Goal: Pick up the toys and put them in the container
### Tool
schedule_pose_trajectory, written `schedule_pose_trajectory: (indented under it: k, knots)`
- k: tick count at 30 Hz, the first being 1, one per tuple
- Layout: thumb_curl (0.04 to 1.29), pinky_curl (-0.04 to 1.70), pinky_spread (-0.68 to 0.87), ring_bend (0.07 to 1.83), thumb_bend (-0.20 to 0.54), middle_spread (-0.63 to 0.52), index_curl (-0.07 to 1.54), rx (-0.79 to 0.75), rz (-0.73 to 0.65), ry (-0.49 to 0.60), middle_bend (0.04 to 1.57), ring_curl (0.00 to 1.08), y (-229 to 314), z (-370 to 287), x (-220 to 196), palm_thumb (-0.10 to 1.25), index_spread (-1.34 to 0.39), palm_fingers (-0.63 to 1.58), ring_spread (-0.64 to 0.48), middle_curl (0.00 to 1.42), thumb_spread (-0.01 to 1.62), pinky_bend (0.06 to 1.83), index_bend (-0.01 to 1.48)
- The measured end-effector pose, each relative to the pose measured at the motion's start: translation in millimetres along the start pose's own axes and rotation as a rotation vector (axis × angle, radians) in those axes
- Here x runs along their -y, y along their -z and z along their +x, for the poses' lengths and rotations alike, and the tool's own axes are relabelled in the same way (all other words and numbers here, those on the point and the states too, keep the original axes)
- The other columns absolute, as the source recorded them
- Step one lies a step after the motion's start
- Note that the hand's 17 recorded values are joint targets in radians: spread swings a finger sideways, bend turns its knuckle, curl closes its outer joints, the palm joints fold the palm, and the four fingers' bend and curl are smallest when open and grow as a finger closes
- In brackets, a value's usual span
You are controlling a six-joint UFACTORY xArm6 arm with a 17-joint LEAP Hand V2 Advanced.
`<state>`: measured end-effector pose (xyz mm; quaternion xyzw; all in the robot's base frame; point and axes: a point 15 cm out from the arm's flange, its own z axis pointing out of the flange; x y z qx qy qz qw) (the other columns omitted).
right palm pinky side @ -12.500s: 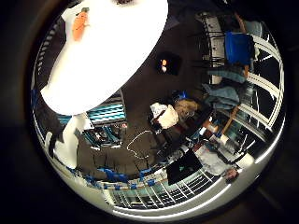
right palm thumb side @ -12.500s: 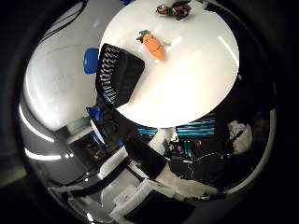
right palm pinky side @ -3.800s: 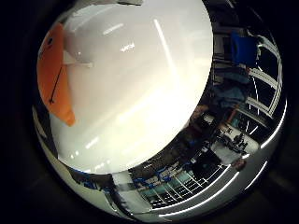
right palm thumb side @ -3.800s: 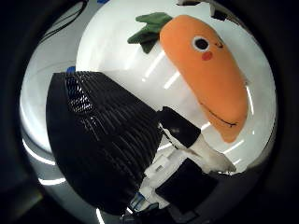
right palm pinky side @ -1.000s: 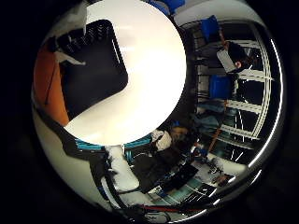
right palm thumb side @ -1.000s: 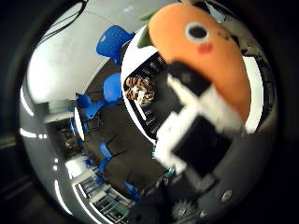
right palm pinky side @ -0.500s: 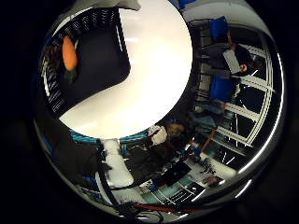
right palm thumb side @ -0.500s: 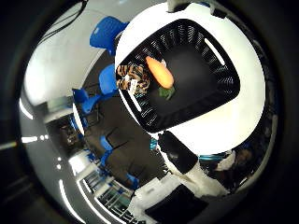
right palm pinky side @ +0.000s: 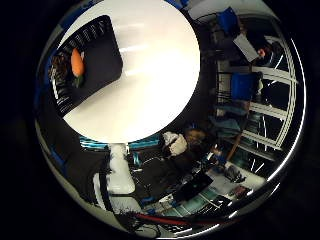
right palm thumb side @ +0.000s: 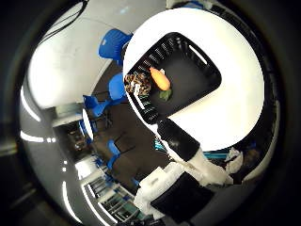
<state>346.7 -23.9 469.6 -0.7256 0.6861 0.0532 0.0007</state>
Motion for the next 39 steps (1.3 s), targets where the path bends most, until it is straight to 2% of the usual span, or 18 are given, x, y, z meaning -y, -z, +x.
schedule_pose_trajectory:
  k: [7, 16, 39]
  knots:
    - [0.27, 0.25, 0.45, 0.41, -0.016, 0.0, 0.3, 0.064, -0.005, -0.048, 0.28, 0.21, -13.4, 45.9, -45.0, 0.56, -0.44, 0.3, 0.2, 0.34, 1.25, 0.42, 0.17]
    - [0.26, 0.24, 0.45, 0.39, -0.015, -0.02, 0.3, 0.107, -0.032, -0.094, 0.28, 0.2, -32.2, 92.3, -73.5, 0.56, -0.44, 0.32, 0.21, 0.34, 1.25, 0.39, 0.17]
    - [0.26, 0.24, 0.45, 0.36, -0.015, -0.02, 0.3, 0.118, -0.044, -0.075, 0.27, 0.19, -41.7, 105.3, -78.4, 0.56, -0.44, 0.35, 0.21, 0.34, 1.25, 0.35, 0.17]
